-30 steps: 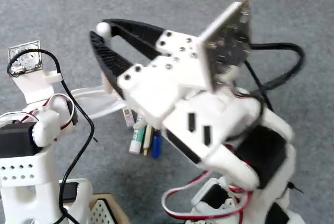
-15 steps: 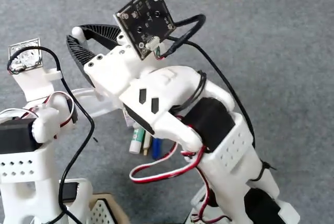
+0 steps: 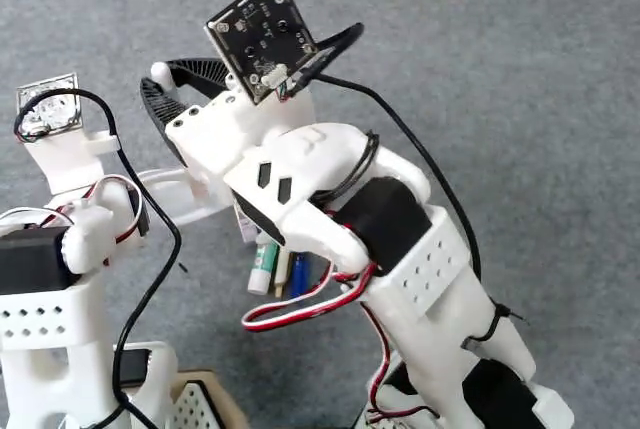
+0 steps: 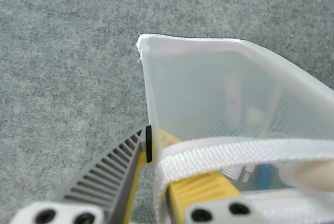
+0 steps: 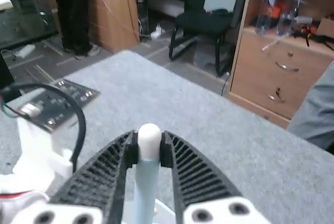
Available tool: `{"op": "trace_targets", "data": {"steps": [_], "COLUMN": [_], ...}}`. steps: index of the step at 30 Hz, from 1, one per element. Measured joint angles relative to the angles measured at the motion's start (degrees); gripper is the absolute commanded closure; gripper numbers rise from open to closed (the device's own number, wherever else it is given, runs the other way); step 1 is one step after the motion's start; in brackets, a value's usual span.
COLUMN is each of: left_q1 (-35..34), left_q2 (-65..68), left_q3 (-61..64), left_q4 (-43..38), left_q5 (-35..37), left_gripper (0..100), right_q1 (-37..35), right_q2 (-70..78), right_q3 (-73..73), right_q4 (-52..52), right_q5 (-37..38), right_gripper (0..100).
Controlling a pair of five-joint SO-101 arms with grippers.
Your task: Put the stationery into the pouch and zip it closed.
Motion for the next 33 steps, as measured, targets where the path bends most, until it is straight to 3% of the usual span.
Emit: {"op": "trace_targets", "data": {"steps": [12,20,33], "left_q1": [0.18,0.09,0.09], "left_q2": [0.09,0.09,0.18], "left_q3": [0.09,0.09,0.09], "left_q4": [0.0,-0.35,-0.7], "left_q5": [0.0,0.09,0.09], "left_gripper": [97,97,97], "right_q1": [0.62,0.7,0.79], "right_q2": [-1.41,-3.16,-3.25], "right_q3": [5.1,5.36,5.71], "right_q4": [0.09,2.99,4.31], "right_q5": [-0.09,3.78,3.96], "right_gripper": [98.1,76.6,77.0]}}
